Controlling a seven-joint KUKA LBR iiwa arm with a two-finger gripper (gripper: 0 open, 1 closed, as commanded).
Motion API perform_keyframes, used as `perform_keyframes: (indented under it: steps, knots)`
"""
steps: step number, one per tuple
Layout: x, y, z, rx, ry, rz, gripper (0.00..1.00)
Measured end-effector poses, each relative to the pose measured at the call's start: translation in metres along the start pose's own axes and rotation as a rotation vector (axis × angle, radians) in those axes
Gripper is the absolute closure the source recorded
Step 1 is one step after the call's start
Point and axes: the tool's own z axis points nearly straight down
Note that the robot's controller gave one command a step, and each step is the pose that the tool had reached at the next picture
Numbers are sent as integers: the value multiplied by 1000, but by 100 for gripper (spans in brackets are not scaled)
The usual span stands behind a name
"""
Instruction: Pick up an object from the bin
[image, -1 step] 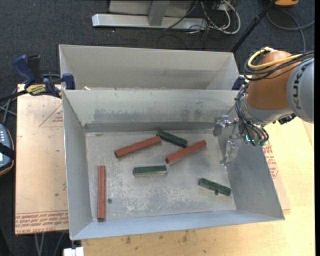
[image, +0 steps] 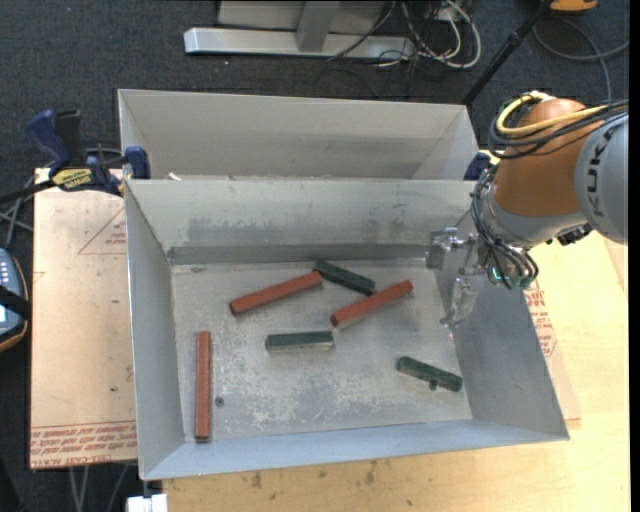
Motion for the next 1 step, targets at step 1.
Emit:
perform_keyframes:
  steps: [1]
  knots:
    - [11,27,29,3,-7,-150,0]
